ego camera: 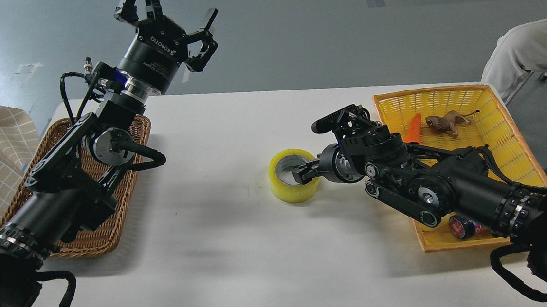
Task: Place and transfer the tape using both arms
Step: 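Set the tape roll on the table and open the right gripper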
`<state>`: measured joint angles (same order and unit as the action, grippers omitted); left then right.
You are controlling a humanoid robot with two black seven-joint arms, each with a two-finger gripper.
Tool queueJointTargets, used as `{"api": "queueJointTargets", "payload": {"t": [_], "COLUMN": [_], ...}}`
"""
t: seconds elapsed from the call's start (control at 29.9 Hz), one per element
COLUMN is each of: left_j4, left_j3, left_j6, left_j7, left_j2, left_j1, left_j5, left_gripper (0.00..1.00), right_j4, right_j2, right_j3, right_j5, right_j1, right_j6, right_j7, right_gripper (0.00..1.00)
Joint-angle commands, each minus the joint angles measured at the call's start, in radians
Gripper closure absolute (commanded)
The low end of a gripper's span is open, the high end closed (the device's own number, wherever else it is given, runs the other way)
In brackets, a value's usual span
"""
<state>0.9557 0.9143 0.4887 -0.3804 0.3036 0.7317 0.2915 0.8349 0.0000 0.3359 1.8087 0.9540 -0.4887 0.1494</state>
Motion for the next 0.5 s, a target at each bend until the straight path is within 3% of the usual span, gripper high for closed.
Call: {"api": "queueJointTargets", "payload": {"t": [0.0, 0.13, 0.47], "left_j4": [0.0, -0.003, -0.003], "left_j3": [0.0, 0.0, -0.002], "left_j6": [0.0, 0.0, 0.0], "left_j7": [0.0, 0.0, 0.0], "left_j2": [0.0, 0.005, 0.005], "left_j1": [0.0, 0.0, 0.0], "left_j5": [0.0, 0.0, 0.0], "left_gripper": [0.02, 0.02, 0.02], "right_j4": [0.015, 0.09, 0.286], "right_j2": [0.0, 0.0, -0.184], "right_j3": [0.005, 0.026, 0.084], "right_j5": [0.0, 0.0, -0.002], "right_j1": [0.006, 0.006, 0.006], "right_j6": [0.0, 0.0, 0.0], "right_j7": [0.001, 0.001, 0.009], "right_gripper": [0.03, 0.03, 0.03]}}
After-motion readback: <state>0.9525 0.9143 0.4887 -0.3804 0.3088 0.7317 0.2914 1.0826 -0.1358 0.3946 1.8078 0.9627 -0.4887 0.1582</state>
